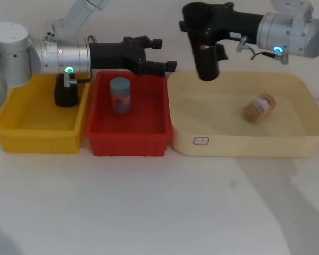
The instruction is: Pick up the garbage bag with the one hand and transfer it to the other hand.
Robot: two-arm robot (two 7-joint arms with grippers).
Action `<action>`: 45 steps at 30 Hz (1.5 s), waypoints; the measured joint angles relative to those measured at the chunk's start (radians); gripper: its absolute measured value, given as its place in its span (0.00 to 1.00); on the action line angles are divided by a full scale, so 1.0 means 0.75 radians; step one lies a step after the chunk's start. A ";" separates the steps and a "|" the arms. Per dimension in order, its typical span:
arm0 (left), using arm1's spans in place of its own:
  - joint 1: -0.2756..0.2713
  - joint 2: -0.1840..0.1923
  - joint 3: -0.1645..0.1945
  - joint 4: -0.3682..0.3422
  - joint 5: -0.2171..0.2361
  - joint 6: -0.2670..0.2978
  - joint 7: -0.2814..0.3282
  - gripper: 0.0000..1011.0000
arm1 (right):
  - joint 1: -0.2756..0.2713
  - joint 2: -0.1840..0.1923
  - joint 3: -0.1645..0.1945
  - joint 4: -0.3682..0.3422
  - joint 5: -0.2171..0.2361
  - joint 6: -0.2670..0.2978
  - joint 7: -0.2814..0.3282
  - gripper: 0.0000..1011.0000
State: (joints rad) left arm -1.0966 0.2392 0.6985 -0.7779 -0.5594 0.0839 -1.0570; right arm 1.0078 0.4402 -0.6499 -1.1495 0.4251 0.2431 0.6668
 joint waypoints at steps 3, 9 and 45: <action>0.000 0.000 0.000 0.000 0.000 0.000 0.000 0.99 | -0.004 0.017 0.006 -0.017 -0.024 0.028 -0.045 0.46; 0.000 0.000 0.000 0.000 0.000 0.000 0.000 0.99 | -0.007 0.046 0.017 -0.036 -0.071 0.080 -0.130 0.54; 0.000 0.000 0.000 0.000 0.000 0.000 0.000 0.99 | 0.019 0.103 0.030 -0.006 -0.231 0.207 -0.350 0.99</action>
State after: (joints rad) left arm -1.0965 0.2392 0.6985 -0.7780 -0.5595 0.0839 -1.0570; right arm 1.0223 0.5174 -0.6273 -1.1538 0.2520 0.3982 0.4040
